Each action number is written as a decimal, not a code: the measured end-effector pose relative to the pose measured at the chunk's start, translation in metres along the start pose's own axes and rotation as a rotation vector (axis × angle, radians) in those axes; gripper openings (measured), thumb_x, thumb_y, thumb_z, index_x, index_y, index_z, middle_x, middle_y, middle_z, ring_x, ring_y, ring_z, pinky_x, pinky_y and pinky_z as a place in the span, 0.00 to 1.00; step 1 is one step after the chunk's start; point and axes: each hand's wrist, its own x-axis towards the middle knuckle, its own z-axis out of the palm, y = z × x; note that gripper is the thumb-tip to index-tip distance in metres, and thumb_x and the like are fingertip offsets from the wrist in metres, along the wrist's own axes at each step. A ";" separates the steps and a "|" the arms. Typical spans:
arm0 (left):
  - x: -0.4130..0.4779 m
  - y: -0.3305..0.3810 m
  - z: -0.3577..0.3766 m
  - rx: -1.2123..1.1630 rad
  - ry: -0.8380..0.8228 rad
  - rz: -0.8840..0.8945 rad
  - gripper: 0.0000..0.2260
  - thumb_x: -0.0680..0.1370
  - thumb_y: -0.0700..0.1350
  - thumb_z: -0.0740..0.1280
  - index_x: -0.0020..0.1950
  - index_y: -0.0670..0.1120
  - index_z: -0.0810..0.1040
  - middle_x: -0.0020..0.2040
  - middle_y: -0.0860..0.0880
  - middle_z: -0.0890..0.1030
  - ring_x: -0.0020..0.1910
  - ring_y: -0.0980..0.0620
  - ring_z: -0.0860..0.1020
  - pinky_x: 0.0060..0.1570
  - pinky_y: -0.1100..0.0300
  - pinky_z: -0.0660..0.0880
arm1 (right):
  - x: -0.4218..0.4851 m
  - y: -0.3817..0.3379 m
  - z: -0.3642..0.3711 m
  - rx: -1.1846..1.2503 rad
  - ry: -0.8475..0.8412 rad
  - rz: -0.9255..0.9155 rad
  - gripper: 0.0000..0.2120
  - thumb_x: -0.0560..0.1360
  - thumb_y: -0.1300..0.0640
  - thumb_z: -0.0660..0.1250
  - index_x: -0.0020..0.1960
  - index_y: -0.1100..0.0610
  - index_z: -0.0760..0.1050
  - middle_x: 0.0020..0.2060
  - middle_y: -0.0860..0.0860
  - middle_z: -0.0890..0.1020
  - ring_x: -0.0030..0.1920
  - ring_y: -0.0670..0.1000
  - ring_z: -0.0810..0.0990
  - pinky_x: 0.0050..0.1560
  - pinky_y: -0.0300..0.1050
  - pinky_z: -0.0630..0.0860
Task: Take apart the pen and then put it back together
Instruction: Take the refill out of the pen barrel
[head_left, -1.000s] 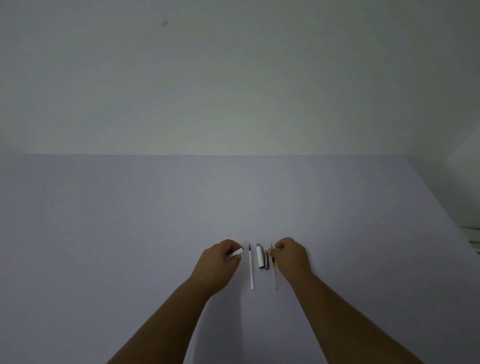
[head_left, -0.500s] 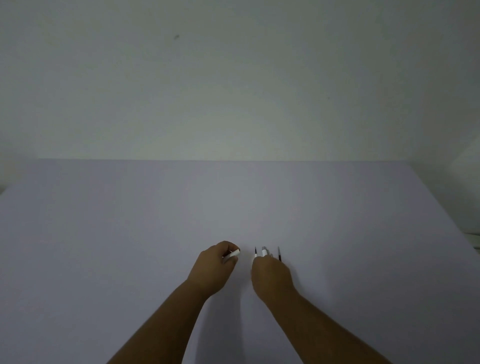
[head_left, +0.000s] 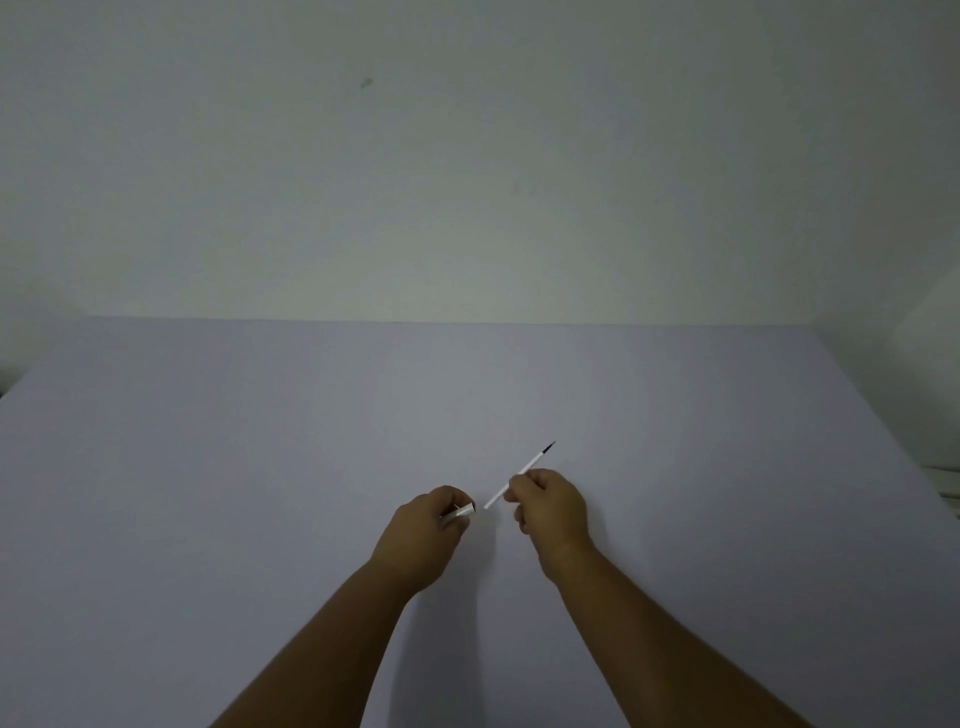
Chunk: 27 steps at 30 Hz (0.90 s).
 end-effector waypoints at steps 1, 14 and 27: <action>0.000 0.002 0.000 0.002 -0.004 0.005 0.07 0.79 0.45 0.61 0.53 0.49 0.78 0.46 0.50 0.81 0.42 0.52 0.76 0.42 0.62 0.73 | -0.002 -0.002 -0.001 0.051 -0.007 0.004 0.08 0.73 0.59 0.64 0.36 0.57 0.77 0.34 0.56 0.80 0.31 0.51 0.73 0.36 0.48 0.71; -0.006 0.028 0.005 -0.063 0.013 0.088 0.06 0.80 0.44 0.60 0.52 0.49 0.77 0.37 0.55 0.75 0.33 0.58 0.71 0.35 0.67 0.68 | -0.021 -0.012 -0.020 0.118 -0.127 -0.022 0.06 0.73 0.59 0.67 0.41 0.53 0.82 0.27 0.48 0.73 0.29 0.47 0.68 0.32 0.40 0.67; -0.011 0.053 0.008 -0.114 0.075 0.095 0.08 0.78 0.49 0.63 0.56 0.49 0.76 0.43 0.53 0.77 0.40 0.56 0.74 0.36 0.71 0.68 | -0.016 -0.010 -0.035 0.220 -0.171 0.016 0.04 0.73 0.56 0.69 0.41 0.55 0.81 0.29 0.50 0.74 0.28 0.47 0.68 0.31 0.40 0.66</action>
